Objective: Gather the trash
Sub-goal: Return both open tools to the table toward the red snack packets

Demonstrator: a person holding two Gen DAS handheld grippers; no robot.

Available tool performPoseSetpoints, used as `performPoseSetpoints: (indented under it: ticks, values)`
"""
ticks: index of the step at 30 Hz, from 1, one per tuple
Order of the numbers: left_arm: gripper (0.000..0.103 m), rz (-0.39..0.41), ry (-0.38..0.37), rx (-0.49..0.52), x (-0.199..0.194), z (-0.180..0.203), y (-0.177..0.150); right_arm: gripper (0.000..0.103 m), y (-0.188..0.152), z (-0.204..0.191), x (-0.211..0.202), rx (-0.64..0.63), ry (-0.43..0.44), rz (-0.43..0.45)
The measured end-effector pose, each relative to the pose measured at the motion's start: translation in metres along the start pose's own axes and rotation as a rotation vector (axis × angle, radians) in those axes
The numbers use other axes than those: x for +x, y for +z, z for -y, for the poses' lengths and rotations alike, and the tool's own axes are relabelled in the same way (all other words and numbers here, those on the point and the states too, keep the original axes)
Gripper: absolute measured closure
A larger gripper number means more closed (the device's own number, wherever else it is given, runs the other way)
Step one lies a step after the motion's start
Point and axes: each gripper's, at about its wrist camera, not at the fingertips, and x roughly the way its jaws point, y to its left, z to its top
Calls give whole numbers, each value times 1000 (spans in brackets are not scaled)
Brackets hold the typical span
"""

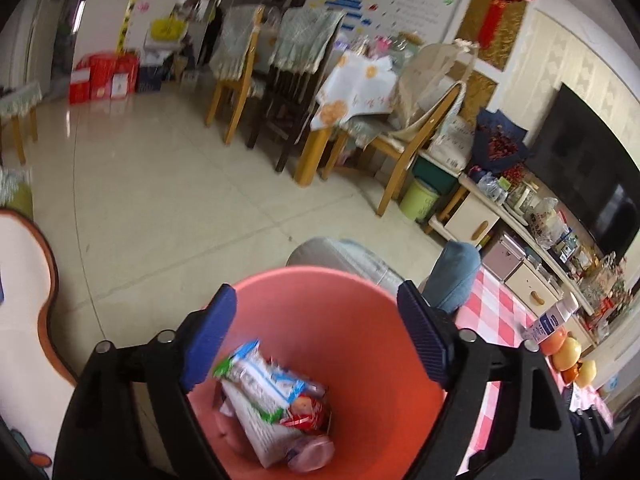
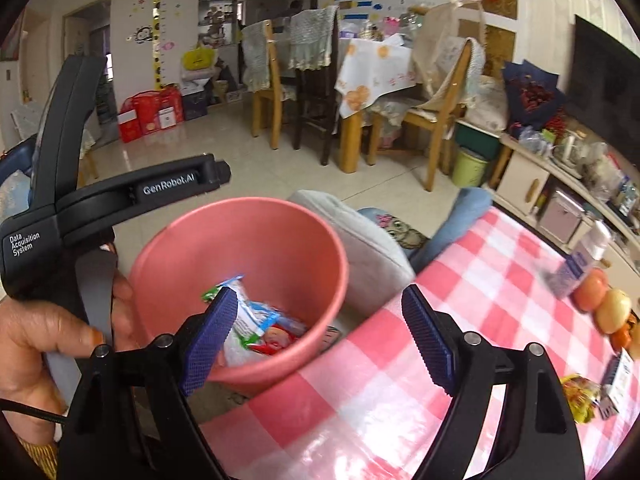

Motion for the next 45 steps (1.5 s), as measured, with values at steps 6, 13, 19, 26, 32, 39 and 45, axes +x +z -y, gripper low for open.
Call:
performPoseSetpoints:
  ticks: [6,13,19,26,32,39,45]
  values:
    - [15,39,-52,121,-5,30,-7,15,-18,20,-17,18,-61,14]
    - [15,24,-147,208,-10,59,-14,14,-42,37,-33,14,-138,5]
    - [15,-34,-229,276,-15,85,-25,9,-57,55,-56,38,-166,43]
    - [15,-34,-296,337,-25,112,-42,5,-74,72,-78,43,-202,56]
    - [15,-36,-327,374,-29,132,-55,5,-91,90,-90,72,-232,44]
    - [16,-63,-368,412,-32,156,-70,5,-117,119,-100,149,-233,-1]
    - [16,-92,-392,465,-35,178,-89,5,-140,134,-110,141,-227,-36]
